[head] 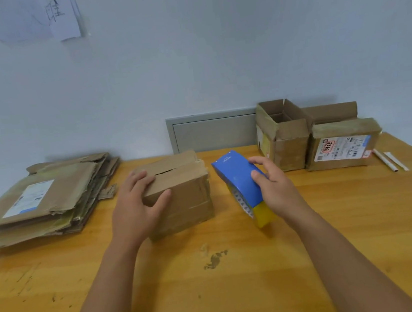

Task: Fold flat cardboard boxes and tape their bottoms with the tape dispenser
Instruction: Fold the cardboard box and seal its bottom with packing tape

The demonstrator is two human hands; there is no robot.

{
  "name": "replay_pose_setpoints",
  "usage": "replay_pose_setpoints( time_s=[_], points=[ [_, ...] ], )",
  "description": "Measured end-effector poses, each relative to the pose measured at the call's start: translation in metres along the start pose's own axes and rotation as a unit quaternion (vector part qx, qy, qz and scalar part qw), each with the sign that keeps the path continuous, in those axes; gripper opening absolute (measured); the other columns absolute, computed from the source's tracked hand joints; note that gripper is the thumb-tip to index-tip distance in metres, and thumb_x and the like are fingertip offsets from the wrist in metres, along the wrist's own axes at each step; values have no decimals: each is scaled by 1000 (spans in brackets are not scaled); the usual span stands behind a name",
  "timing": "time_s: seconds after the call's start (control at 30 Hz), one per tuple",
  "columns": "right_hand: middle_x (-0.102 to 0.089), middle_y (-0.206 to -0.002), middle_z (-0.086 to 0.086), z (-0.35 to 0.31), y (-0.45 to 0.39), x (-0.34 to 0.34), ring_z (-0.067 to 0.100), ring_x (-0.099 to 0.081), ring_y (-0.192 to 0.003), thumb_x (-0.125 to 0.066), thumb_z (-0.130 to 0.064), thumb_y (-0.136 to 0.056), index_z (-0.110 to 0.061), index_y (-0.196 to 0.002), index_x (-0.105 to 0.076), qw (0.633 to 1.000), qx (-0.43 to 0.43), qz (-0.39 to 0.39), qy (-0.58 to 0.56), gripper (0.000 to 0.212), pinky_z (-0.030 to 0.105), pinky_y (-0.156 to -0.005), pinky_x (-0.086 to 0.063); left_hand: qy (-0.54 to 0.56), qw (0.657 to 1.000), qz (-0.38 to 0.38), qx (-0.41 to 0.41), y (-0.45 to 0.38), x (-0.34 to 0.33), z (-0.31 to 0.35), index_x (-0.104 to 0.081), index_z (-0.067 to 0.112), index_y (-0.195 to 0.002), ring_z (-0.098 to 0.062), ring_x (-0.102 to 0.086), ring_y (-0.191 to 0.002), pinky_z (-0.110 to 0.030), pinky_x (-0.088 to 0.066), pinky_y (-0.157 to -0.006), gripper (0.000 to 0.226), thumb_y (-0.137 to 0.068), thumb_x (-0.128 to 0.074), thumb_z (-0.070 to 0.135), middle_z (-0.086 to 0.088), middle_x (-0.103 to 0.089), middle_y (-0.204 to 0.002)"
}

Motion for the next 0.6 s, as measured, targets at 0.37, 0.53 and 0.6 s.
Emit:
replay_pose_setpoints(
  time_s=[0.37,0.53,0.6],
  points=[
    [-40,-138,5,13,-1,3,25,-51,-115,-31,-83,-85,-36,-151,-25,965,-44,1,259,81,37,-81,-41,98,995,-29,7,5,1,-9,-60,30,-119,-1,-29,-137,-35,-30,-112,55,-74,-67,60,9,-43,-147],
    [-31,-114,5,13,0,-2,23,-48,-77,-43,-65,-95,-43,-156,-7,923,-55,12,381,74,35,-64,-45,120,992,-20,14,11,2,-9,-59,37,-118,8,-30,-125,-23,-31,-101,49,-75,-66,58,21,-37,-141],
    [-30,-112,4,7,-3,-3,22,-47,-76,-45,-56,-99,-42,-157,-10,935,-50,14,351,69,35,-66,-44,123,992,-14,13,10,3,-9,-60,35,-120,8,-31,-124,-23,-31,-101,48,-76,-66,55,22,-38,-139]
  ],
)
Point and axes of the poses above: each hand's wrist, its own y-axis away from the middle knuckle, its own x-axis out of the back of the hand, z = x × y, the point moved 10 cm from there along -y, towards the middle knuckle
